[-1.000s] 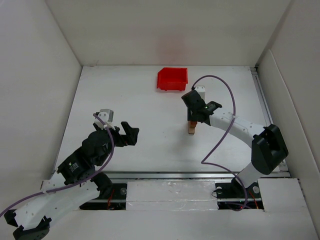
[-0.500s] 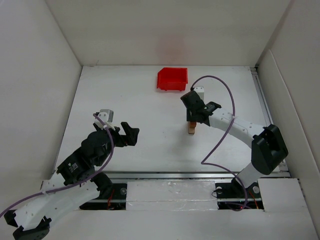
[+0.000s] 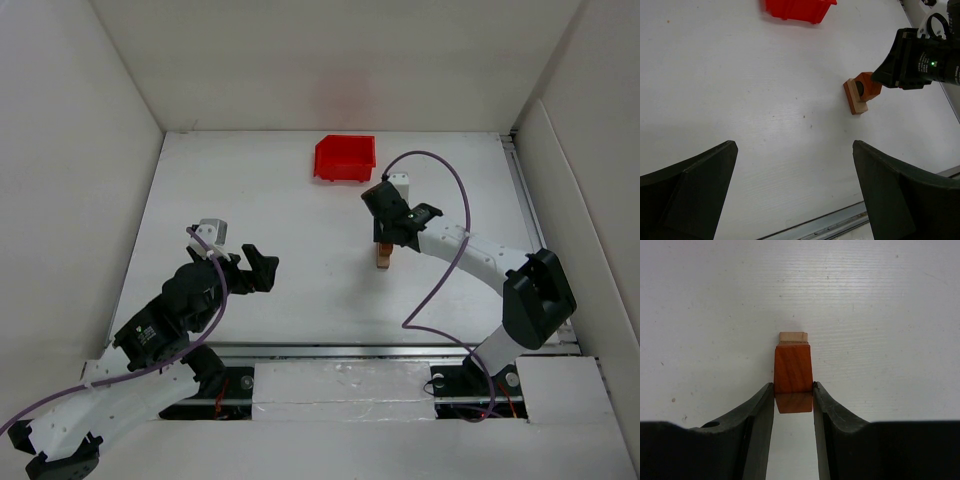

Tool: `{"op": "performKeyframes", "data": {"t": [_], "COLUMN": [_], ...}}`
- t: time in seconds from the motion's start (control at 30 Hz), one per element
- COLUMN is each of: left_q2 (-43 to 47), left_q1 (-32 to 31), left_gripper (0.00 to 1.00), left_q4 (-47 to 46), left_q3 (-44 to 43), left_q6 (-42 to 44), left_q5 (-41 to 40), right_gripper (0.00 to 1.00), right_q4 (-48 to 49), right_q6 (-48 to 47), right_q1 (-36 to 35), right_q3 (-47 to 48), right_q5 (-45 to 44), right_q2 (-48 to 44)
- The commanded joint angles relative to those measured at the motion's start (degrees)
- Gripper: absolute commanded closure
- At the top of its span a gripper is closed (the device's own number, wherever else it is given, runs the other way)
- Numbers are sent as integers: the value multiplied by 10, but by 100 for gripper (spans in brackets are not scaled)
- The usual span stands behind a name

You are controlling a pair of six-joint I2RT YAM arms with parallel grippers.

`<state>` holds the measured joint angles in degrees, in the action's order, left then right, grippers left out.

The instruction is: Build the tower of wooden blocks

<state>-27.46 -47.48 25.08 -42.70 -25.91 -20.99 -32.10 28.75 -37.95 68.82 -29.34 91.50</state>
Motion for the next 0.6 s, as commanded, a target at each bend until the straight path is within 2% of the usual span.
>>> {"op": "performKeyframes", "data": {"t": [0.0,0.2,0.3,0.4,0.43,0.5,0.53,0.57], "left_q2": [3,3,3,3,2,1,1,2], "left_q1": [2,2,2,2,2,2,2,2], "left_gripper": [1,1,1,1,1,1,1,1], "left_q4": [-27,-27,-28,-28,-28,-28,-28,-28], "left_q3": [7,7,7,7,8,7,7,7], "left_q6": [9,9,10,10,11,10,10,10], "left_q5": [3,4,5,7,8,8,8,7], "right_gripper": [87,87,82,65,44,21,5,1], "right_q4": [13,12,12,13,12,8,8,7], "right_q6": [8,5,3,1,2,3,2,3], "right_q1": [-5,-5,-5,-5,-5,-5,-5,-5], "right_q3": [18,22,24,25,25,29,30,31], "right_q5": [-21,-19,-15,-13,-13,-14,-15,-16], "right_q2": [-18,-11,-9,-12,-13,-15,-17,-19]}}
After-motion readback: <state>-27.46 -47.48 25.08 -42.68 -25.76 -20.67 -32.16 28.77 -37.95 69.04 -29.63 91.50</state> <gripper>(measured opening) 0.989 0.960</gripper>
